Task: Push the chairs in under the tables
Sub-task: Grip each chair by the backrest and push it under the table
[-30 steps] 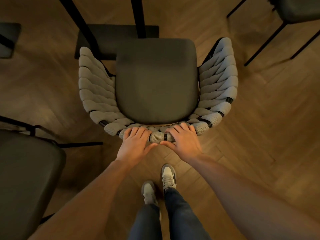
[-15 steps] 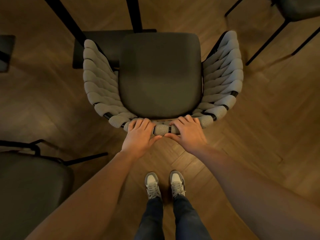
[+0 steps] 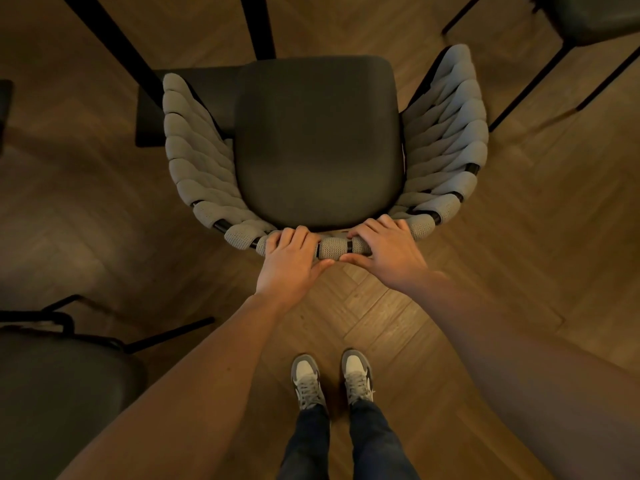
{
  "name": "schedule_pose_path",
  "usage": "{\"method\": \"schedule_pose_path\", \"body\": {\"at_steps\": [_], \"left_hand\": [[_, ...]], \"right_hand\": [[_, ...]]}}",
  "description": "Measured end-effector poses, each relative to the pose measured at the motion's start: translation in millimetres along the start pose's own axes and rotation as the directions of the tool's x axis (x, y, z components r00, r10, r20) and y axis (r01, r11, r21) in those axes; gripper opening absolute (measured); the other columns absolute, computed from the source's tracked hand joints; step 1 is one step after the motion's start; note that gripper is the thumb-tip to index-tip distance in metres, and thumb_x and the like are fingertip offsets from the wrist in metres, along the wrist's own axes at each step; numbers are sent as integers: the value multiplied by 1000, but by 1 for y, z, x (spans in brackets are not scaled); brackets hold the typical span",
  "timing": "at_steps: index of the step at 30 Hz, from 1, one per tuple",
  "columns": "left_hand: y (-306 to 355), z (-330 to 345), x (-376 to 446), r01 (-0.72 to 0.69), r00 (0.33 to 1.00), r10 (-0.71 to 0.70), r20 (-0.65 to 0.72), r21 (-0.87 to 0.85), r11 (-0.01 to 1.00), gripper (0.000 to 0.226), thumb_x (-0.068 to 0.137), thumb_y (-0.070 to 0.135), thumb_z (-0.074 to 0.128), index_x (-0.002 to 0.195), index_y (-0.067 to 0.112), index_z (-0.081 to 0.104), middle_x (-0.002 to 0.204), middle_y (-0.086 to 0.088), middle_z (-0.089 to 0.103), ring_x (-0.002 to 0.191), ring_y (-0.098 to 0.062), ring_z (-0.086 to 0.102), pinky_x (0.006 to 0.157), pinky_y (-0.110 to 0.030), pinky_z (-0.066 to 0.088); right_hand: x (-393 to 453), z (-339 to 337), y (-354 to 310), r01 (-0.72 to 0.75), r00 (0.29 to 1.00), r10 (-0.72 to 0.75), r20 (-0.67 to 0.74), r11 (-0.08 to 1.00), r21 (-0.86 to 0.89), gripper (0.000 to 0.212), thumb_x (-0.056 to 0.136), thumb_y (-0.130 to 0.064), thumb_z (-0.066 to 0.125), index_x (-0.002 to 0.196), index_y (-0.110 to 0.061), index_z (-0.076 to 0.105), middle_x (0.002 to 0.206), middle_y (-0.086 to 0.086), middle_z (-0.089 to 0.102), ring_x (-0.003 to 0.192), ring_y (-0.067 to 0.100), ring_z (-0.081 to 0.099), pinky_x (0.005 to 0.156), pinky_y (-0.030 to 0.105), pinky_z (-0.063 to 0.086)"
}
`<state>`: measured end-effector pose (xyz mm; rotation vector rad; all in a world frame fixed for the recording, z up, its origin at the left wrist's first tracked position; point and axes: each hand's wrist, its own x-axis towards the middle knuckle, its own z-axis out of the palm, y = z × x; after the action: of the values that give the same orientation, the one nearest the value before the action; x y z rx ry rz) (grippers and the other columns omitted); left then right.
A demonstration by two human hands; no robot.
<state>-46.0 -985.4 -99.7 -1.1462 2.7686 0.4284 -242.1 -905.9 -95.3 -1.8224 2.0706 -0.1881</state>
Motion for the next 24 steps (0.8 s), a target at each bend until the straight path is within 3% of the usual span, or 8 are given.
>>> {"method": "schedule_pose_path", "body": {"at_steps": [5,12,16,24], "left_hand": [[2,1,1,-8,1000,8,-10,-5,1000,52,96,58,37,127,19,53,121,-1,54,115,-22,47,105,-42,32],[0,-16,-3,-28,996,29,81,-23,999,51,98,52,42,140,23,42,134,0,48,126,-20,42,111,-41,26],[5,-36,-28,88,996,-87,36,-20,996,50,99,43,47,143,21,42,142,-2,46,135,-21,38,114,-41,25],[13,-62,-148,259,966,-255,46,-121,958,35,101,37,45,132,25,54,133,4,54,129,-15,43,113,-35,23]], "right_hand": [[0,-1,3,7,1000,-7,9,1000,-23,51,90,-68,48,119,-27,61,112,-7,61,105,17,47,87,32,26],[-8,-8,-16,-60,998,60,24,998,-4,52,92,-58,54,132,-24,55,127,-3,57,121,22,47,107,41,30],[-34,-11,-43,-22,998,26,-62,998,55,50,93,-43,61,137,-21,51,134,1,53,125,24,46,103,41,36],[-79,-9,-103,144,986,-152,70,984,107,40,97,-39,56,134,-24,54,130,-2,54,124,21,47,100,39,37]]}}
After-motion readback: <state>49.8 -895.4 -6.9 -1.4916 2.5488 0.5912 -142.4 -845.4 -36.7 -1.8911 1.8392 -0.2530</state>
